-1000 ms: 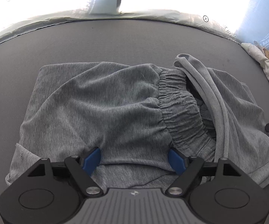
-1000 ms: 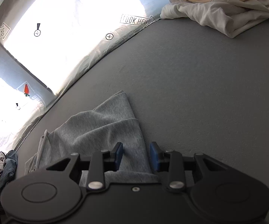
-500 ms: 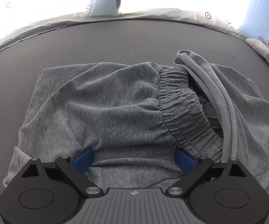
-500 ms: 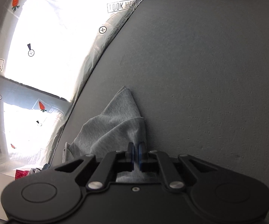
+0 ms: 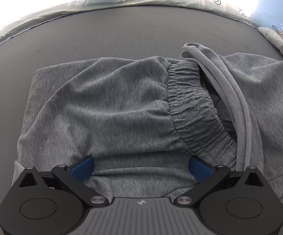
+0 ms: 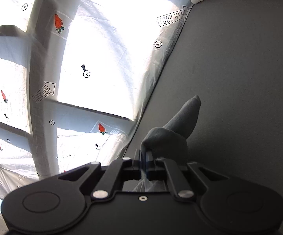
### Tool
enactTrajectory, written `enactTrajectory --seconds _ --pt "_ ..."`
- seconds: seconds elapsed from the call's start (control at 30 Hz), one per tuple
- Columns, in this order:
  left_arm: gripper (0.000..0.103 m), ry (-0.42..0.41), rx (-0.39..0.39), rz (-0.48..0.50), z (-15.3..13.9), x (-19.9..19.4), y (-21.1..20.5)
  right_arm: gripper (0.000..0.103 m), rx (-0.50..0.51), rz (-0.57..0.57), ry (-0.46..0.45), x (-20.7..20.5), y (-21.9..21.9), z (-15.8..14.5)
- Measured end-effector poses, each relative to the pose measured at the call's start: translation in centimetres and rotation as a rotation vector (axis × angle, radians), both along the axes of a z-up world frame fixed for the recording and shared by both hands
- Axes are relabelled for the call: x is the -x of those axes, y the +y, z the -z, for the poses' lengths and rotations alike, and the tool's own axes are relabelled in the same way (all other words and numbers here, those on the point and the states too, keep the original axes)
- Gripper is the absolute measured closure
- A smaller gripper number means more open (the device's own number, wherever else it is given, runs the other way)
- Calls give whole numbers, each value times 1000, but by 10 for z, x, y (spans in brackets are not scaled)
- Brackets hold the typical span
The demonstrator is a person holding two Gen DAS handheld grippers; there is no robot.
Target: Fold clothes
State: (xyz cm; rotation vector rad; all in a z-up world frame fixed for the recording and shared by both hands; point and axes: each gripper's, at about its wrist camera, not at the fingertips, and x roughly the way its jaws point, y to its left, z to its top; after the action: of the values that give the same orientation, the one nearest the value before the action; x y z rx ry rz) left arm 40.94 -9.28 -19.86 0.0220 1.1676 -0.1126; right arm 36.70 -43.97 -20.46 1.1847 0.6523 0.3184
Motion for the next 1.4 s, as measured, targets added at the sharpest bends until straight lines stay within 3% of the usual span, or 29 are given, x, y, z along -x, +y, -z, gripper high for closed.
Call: enactTrajectory --seconds 0.2,0.4,0.63,0.9,1.03,1.17,1.23,1.33,1.4 --pt "2 -33 82 -30 -22 12 34 99 -54 -17 -46 4 38 -17" --pt "2 -85 42 -49 -35 20 71 99 -92 -8 -83 4 70 -26" --pt "2 -55 10 -2 -21 40 110 99 -47 -49 -105 -1 122 -31" --pt "2 -31 133 2 -17 51 163 99 -35 -159 -107 -28 205 -19" --pt "2 -39 171 -28 -19 42 177 99 -55 -249 -67 -44 248 -8" --pt "2 -18 197 -65 -14 40 185 98 0 -345 4 -61 280 3" --pt "2 0 220 -94 -9 42 191 94 34 -373 64 -68 290 16" --pt "2 2 272 -144 -7 43 202 90 7 -377 164 -67 290 37" --pt "2 -3 281 -175 -7 43 207 76 -60 -369 173 -63 282 40"
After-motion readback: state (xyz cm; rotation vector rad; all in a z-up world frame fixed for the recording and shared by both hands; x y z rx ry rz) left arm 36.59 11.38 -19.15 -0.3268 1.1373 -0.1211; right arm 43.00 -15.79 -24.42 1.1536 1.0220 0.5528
